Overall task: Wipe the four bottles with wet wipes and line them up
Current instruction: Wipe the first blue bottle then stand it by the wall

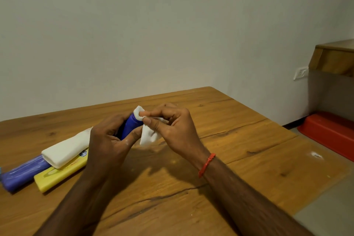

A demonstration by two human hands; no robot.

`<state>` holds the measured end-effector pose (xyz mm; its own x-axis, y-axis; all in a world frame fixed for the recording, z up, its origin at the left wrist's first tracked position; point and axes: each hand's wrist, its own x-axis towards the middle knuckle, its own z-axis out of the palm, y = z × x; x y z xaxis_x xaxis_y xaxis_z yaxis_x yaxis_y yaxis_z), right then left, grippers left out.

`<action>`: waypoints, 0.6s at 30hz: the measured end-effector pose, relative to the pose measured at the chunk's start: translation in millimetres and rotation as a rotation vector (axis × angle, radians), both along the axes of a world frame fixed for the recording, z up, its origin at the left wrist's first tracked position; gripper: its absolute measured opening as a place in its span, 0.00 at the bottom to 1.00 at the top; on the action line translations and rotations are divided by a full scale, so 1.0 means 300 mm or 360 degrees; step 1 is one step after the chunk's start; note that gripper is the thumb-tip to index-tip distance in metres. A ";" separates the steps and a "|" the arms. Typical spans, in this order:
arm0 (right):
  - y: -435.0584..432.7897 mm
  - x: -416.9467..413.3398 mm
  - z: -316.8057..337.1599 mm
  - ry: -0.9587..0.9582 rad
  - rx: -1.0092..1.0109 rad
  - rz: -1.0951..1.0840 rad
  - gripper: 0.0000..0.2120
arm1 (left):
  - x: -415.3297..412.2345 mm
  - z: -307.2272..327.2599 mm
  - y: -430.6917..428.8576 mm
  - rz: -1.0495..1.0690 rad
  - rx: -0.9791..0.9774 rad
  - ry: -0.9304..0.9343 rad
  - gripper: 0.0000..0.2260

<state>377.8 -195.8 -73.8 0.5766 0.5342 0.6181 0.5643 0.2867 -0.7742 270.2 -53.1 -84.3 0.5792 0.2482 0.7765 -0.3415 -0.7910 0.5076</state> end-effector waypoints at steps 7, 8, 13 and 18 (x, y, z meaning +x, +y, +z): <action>-0.006 -0.003 0.008 -0.0303 -0.0052 0.0080 0.09 | 0.008 -0.011 0.005 -0.0034 0.0070 0.0045 0.20; -0.005 -0.005 0.010 -0.0202 -0.0030 0.0076 0.09 | 0.009 -0.008 0.004 -0.0050 0.0085 0.0041 0.20; -0.008 0.007 0.011 0.0344 -0.0014 0.0006 0.07 | 0.006 0.004 -0.023 -0.0096 0.0006 0.0043 0.22; -0.014 0.021 0.029 0.0773 0.0228 -0.0012 0.05 | 0.006 0.007 -0.063 -0.0024 -0.0654 0.0012 0.27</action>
<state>384.2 -200.1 -65.2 0.8191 0.4586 0.3445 0.1514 0.4065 -0.9010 272.1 -72.1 -82.1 0.5906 0.5281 0.6101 -0.3466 -0.5168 0.7828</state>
